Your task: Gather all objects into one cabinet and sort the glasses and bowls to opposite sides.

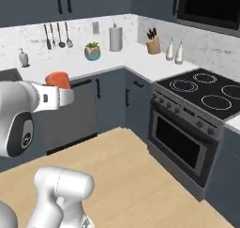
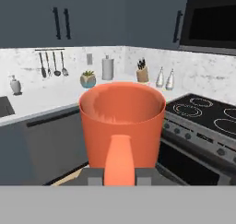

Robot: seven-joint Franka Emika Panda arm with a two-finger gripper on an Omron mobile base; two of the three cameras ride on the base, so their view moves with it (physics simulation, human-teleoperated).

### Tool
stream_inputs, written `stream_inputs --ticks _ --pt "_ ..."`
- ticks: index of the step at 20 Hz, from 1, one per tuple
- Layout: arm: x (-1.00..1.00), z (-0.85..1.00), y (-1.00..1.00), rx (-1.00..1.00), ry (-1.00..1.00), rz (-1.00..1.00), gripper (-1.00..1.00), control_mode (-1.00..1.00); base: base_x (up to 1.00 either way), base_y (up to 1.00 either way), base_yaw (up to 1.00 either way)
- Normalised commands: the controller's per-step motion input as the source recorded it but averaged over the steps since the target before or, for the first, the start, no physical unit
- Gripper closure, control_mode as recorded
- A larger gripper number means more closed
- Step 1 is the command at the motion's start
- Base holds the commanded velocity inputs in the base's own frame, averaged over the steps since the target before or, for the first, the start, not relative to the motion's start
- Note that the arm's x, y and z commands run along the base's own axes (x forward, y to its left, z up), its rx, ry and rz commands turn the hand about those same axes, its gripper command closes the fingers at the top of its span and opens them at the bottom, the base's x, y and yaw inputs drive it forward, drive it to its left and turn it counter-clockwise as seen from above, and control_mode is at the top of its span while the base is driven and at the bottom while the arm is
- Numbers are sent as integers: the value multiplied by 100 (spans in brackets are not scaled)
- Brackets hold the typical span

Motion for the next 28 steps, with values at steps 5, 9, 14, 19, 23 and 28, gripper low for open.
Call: stream_inputs --ticks 5,9,14,19,23,28 --pt "0 0 0 0 0 0 100 100 -37 45 98" --pt "0 0 0 0 0 0 100 100 -27 57 95" --pt "0 0 0 0 0 0 100 100 9 77 72" --pt "0 0 0 0 0 0 100 100 57 100 40" --pt "0 0 0 0 0 0 100 100 68 100 23" --pt "0 0 0 0 0 0 100 100 49 100 4"
